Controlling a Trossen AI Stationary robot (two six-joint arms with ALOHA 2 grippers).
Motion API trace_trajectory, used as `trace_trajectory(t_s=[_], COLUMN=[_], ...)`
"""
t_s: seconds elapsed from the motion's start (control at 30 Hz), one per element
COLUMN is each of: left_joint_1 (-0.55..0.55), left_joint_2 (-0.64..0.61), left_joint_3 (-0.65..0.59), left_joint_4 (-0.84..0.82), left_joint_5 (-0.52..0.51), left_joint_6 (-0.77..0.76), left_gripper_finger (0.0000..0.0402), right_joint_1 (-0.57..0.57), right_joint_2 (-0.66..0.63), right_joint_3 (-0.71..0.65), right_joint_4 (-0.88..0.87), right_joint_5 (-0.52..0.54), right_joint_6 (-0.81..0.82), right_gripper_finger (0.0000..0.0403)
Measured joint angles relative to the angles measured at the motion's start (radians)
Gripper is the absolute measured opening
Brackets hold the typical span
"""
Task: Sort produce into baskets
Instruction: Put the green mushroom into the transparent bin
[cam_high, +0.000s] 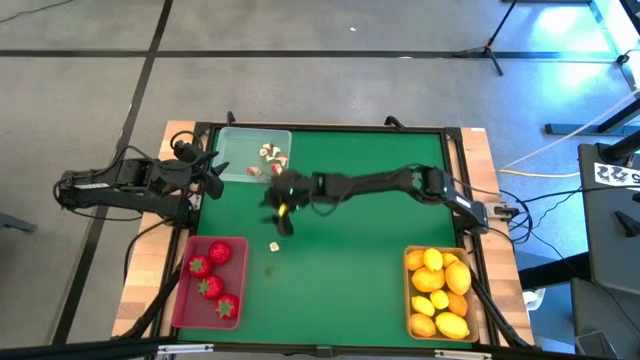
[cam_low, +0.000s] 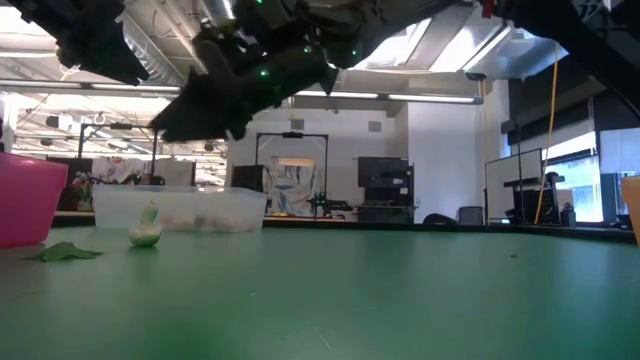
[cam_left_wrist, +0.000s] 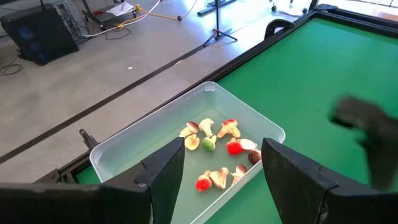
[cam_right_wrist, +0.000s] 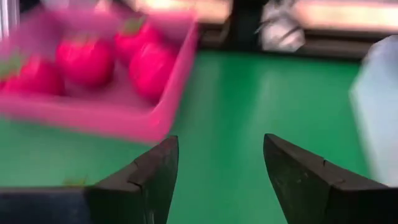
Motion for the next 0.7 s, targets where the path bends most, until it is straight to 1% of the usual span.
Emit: trace_trajectory(t_s=[0.1, 0.33, 0.5, 0.7], left_joint_1=[0.0, 0.0, 0.0, 0.0], left_joint_2=[0.0, 0.0, 0.0, 0.0], left_joint_3=[0.0, 0.0, 0.0, 0.0], left_joint_4=[0.0, 0.0, 0.0, 0.0], left_joint_5=[0.0, 0.0, 0.0, 0.0], left_joint_6=[0.0, 0.0, 0.0, 0.0], left_gripper_finger=[0.021, 0.021, 0.021, 0.021], right_joint_1=[0.059, 0.151, 0.179, 0.183], right_joint_2=[0.018, 0.032, 0.039, 0.116], right_joint_3=[0.0, -0.001, 0.0, -0.003], right_joint_4=[-0.068, -0.095, -0.107, -0.113], right_joint_5=[0.054, 0.079, 0.114, 0.133], right_joint_6=[-0.044, -0.072, -0.073, -0.073], right_gripper_finger=[0.0234, 0.0235, 0.0235, 0.0235])
